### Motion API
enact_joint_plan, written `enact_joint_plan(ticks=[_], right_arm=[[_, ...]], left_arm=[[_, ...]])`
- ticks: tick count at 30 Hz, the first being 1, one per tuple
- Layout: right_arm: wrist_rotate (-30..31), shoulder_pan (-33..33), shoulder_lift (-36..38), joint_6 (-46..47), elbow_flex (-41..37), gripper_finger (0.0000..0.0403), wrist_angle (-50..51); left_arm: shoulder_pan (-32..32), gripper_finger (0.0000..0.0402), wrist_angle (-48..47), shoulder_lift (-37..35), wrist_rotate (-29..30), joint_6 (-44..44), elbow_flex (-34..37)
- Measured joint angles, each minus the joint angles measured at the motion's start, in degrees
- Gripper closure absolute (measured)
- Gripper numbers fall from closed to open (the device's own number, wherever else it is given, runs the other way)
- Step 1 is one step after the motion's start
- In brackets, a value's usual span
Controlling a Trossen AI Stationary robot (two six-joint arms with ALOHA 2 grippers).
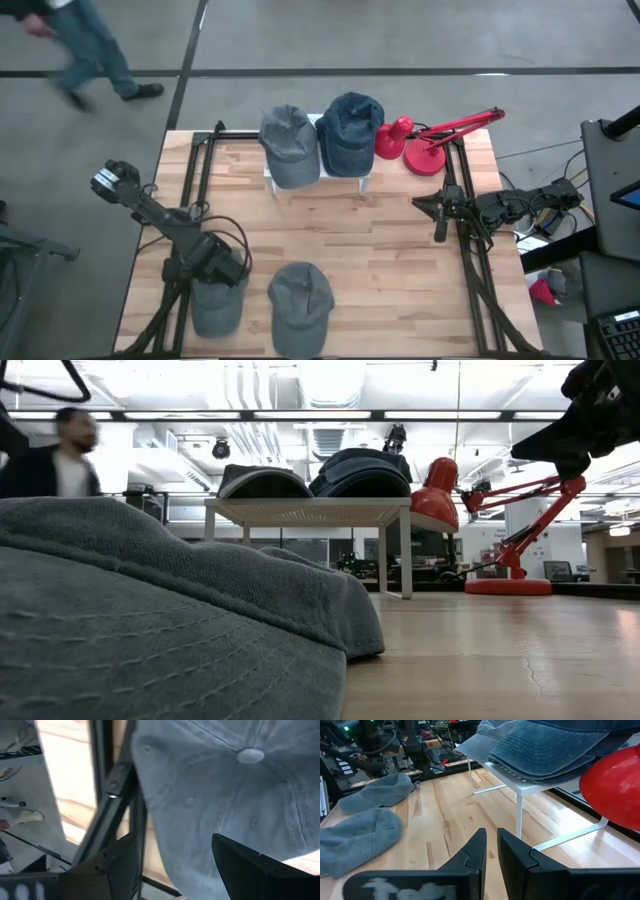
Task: Pick & Place hat
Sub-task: Stack the left gray cap on the gray cap on the shelf
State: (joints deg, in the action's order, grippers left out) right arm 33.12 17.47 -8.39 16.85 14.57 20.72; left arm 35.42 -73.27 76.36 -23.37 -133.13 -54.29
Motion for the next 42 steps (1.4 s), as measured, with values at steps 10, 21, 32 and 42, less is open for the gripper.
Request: enact_joint_plan(ticks=[10, 21, 32, 42], right_arm=[[-0.09, 0.0, 0.01, 0.1, 0.0, 0.036, -0.01], [-0.07, -0.01, 0.01, -0.11, 0.0, 0.036, -0.01], [-0.04, -0.02, 0.01, -0.12, 0.0, 0.036, -0.01], [-0.07, 0.0, -0.01, 2.53, 0.0, 0.036, -0.01]], left_arm=[[0.0, 0.0151, 14.31, 0.02, -0.4, -0.16, 7.64], [-0.48, 0.0152, 30.86, 0.02, 12.52, -0.47, 10.48], [-0.59, 0.0152, 24.88, -0.28, 19.01, 1.1, 3.78], [-0.6, 0.0152, -4.62, -0.36, 16.56, 2.45, -4.47]])
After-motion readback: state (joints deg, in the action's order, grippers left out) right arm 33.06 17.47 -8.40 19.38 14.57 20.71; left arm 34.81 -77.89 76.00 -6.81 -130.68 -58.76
